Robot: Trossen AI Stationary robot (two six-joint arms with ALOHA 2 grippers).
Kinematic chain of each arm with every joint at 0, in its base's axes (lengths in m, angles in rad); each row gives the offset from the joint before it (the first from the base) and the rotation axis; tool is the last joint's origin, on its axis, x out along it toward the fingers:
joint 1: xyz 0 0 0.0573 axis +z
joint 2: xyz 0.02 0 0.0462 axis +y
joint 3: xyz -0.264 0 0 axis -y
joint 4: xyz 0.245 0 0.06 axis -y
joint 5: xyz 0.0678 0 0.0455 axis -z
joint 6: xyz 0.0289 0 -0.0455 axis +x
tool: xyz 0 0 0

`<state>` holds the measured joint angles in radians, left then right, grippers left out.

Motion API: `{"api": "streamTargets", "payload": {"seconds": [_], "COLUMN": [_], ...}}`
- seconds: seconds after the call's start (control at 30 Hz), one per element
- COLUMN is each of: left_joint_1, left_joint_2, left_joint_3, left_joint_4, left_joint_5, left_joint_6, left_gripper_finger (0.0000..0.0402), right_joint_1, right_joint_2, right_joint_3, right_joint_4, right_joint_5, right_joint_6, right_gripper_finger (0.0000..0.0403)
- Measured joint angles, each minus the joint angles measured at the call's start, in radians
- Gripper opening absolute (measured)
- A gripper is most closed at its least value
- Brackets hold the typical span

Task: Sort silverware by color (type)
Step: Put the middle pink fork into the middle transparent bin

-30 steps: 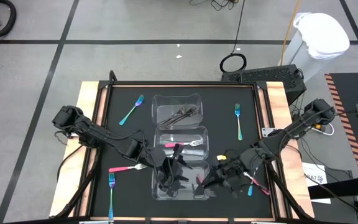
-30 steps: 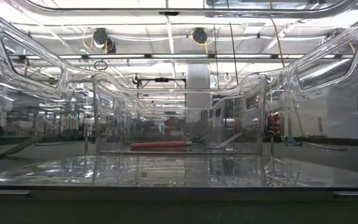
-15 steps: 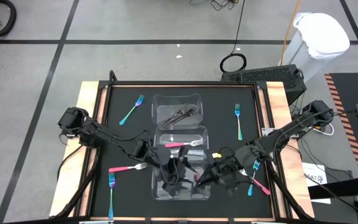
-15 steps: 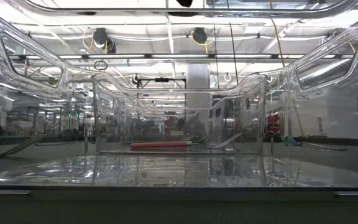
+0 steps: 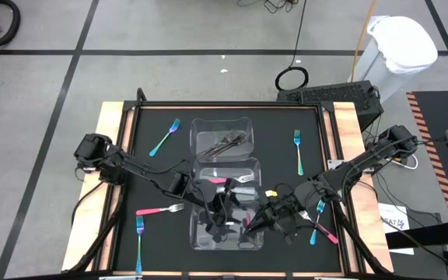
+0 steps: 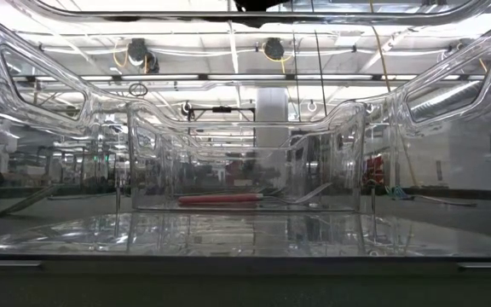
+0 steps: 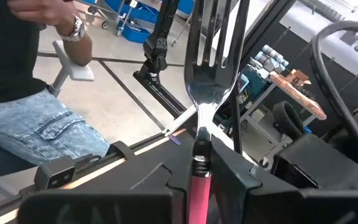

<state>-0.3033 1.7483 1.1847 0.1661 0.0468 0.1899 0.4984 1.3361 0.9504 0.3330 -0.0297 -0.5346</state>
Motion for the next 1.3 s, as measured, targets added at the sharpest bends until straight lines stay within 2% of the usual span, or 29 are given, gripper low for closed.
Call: {"api": "streamTargets", "payload": {"seconds": [0.17,0.3,0.53,0.7,1.07,1.3], "left_joint_1": [0.006,0.004,0.006,0.001,0.003,0.020], "left_joint_2": [-0.015,-0.016,-0.009,-0.009,0.082,0.085], "left_joint_3": [0.000,0.000,0.000,0.000,0.000,0.000], "left_joint_4": [-0.022,-0.009,0.018,0.068,0.186,0.188], "left_joint_5": [-0.033,0.006,0.042,0.128,0.132,0.132], "left_joint_6": [0.000,0.014,0.036,0.031,0.027,0.013], "left_gripper_finger": [0.0198,0.0198,0.0198,0.0198,0.0198,0.0197], "right_joint_1": [0.000,0.000,-0.016,-0.023,-0.054,-0.054], "right_joint_2": [0.000,0.000,0.008,0.022,0.046,0.046], "right_joint_3": [0.000,0.000,0.000,0.000,0.000,0.000], "right_joint_4": [0.000,0.000,0.037,0.051,0.061,0.060], "right_joint_5": [-0.001,-0.005,-0.105,-0.107,-0.106,-0.106], "right_joint_6": [0.004,0.006,0.003,-0.008,-0.003,0.008], "right_gripper_finger": [0.0038,0.0038,0.0038,0.0038,0.0038,0.0038]}}
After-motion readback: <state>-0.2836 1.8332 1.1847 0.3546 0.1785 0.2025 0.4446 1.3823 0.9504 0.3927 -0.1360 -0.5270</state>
